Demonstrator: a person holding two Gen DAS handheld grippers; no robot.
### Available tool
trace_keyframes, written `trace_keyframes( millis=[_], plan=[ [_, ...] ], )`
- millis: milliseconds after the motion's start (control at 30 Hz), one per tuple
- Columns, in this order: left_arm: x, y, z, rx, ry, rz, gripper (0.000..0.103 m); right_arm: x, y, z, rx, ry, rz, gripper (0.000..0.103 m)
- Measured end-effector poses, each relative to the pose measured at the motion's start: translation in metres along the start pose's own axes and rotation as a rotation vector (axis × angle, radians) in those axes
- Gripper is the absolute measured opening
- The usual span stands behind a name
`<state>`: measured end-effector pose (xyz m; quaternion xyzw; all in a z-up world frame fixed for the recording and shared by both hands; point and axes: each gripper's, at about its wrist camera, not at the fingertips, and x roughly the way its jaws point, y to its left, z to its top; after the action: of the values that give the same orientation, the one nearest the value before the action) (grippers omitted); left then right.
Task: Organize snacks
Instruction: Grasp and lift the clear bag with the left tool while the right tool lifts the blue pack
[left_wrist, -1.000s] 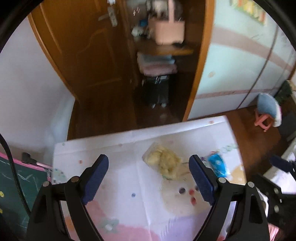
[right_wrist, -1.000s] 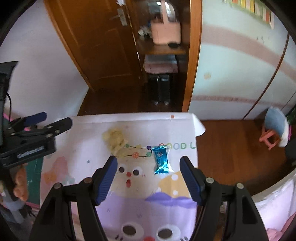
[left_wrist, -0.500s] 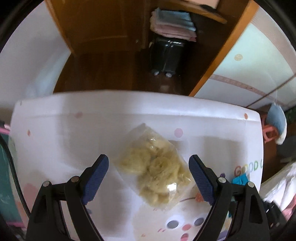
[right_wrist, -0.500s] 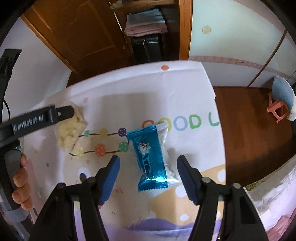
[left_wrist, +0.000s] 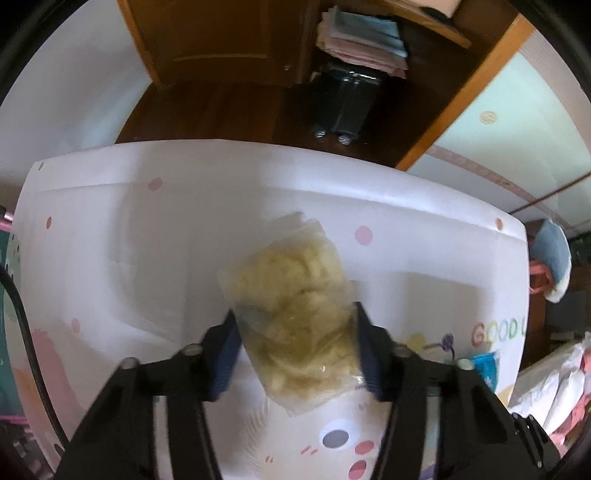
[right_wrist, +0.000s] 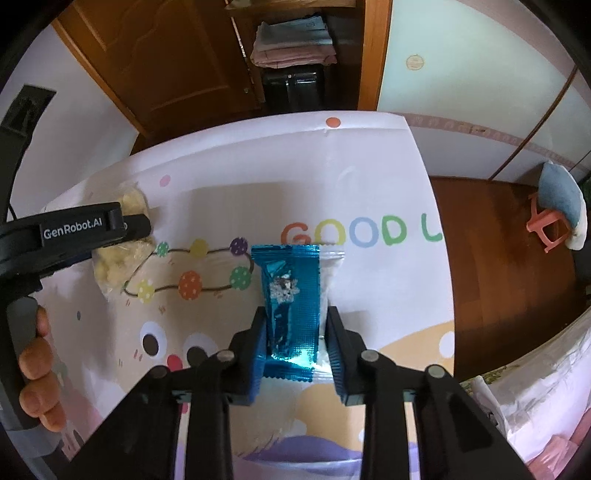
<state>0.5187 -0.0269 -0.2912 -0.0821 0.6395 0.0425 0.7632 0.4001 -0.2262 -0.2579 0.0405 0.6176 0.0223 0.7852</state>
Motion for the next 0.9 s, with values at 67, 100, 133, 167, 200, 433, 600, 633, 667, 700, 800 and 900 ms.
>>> trace_keyframes(
  millis=[67,100,133,167,200,433,600,633,667,700,800,900],
  plan=[
    [-0.006,-0.002,-0.004,0.030,-0.006,0.004,0.042,0.001,0.001,-0.002,-0.004,0.010,0.012,0.029],
    [-0.009,-0.003,-0.007,0.044,-0.003,0.011,0.041,-0.001,0.002,-0.005,-0.007,0.012,0.015,0.029],
    [-0.012,-0.002,-0.010,0.057,0.005,0.018,0.040,-0.004,0.005,-0.007,-0.013,0.011,0.018,0.029],
    [-0.014,0.000,-0.012,0.061,0.011,0.020,0.040,-0.007,0.005,-0.009,-0.016,0.010,0.022,0.029],
    [-0.017,0.002,-0.015,0.064,0.017,0.023,0.040,-0.012,0.007,-0.011,-0.019,0.008,0.030,0.029],
    [-0.070,0.024,-0.042,0.095,-0.007,0.034,0.040,-0.061,0.019,-0.024,-0.036,-0.033,0.081,0.029],
    [-0.133,0.037,-0.065,0.133,-0.055,0.038,0.040,-0.111,0.034,-0.045,-0.068,-0.073,0.121,0.029],
    [-0.144,0.041,-0.069,0.138,-0.063,0.037,0.040,-0.123,0.038,-0.052,-0.075,-0.083,0.131,0.029],
    [-0.160,0.046,-0.076,0.143,-0.077,0.035,0.040,-0.132,0.041,-0.057,-0.080,-0.091,0.137,0.029],
    [-0.175,0.050,-0.084,0.148,-0.087,0.032,0.040,-0.145,0.045,-0.065,-0.089,-0.103,0.148,0.029],
    [-0.222,0.069,-0.118,0.156,-0.110,0.015,0.040,-0.178,0.054,-0.085,-0.116,-0.132,0.175,0.029],
    [-0.263,0.078,-0.150,0.177,-0.141,0.004,0.040,-0.208,0.063,-0.108,-0.141,-0.160,0.206,0.029]
  ],
)
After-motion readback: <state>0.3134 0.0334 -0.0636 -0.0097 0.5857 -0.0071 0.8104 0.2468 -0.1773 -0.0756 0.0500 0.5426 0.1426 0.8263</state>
